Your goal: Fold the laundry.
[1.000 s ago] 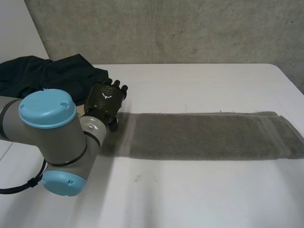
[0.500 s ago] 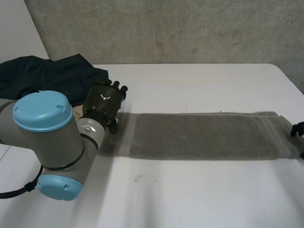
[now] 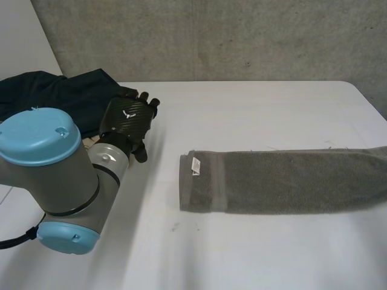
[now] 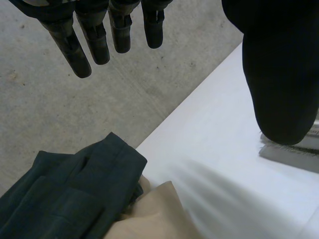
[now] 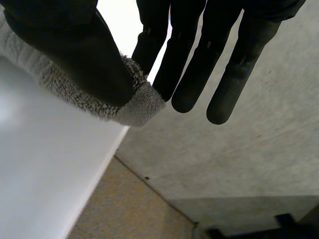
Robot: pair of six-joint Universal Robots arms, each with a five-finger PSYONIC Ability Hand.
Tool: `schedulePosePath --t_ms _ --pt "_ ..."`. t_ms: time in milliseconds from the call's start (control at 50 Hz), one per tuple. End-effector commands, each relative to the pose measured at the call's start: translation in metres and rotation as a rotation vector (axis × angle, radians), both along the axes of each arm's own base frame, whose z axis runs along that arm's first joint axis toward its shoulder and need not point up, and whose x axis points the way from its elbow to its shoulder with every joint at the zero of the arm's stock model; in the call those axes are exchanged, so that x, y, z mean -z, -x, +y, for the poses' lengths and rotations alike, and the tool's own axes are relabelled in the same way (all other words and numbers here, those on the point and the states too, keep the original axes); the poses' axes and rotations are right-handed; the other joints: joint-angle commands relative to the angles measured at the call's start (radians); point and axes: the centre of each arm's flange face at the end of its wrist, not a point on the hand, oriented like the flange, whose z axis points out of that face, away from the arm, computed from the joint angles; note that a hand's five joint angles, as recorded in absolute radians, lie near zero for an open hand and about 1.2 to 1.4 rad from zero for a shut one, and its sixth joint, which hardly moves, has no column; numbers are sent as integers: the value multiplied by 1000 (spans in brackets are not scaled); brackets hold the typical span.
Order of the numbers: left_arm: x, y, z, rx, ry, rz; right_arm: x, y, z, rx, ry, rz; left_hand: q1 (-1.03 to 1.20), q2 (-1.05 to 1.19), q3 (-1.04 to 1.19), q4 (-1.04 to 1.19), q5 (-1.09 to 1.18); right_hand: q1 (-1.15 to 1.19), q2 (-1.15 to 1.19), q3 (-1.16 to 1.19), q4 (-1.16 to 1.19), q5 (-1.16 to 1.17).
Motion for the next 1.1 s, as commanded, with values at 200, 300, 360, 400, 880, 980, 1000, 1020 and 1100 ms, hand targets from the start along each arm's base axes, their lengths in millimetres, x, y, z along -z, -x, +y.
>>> schedulePosePath --t_ms 200,300,360,400,880,980,1000,1020,1100 --pt "-24 -9 3 -23 24 90 -38 -269 78 -805 181 -97 -25 -35 -41 -28 -48 284 217 207 198 234" --pt "-22 -10 4 -25 12 99 -30 -333 135 -1045 181 -117 -25 -35 -41 -28 -48 284 217 207 198 234" --pt "-16 -11 6 -21 -3 90 -2 -362 163 -1150 120 -124 -25 -35 -41 -28 -48 284 217 207 198 234" --pt "-14 -12 5 -23 -7 88 18 -377 181 -1205 70 -124 -25 -35 -41 -28 -48 284 217 207 198 234" --pt "-16 20 23 77 7 98 9 -257 123 -577 -166 -304 -25 -35 -41 -28 -48 -866 -933 -943 -952 -916" --pt "-5 24 23 84 -18 83 26 -224 112 -506 -189 -160 -25 -35 -41 -28 -48 -789 -857 -867 -875 -840" --pt "-4 24 23 85 -20 81 32 -220 111 -501 -203 -125 -25 -35 -41 -28 -48 -699 -766 -777 -785 -750" --pt "-3 24 23 85 -23 79 36 -219 111 -502 -215 -102 -25 -35 -41 -28 -48 -614 -681 -691 -700 -665" --pt "-1 24 24 85 -29 75 39 -216 106 -489 -218 -71 -25 -35 -41 -28 -48 282 215 204 196 231"
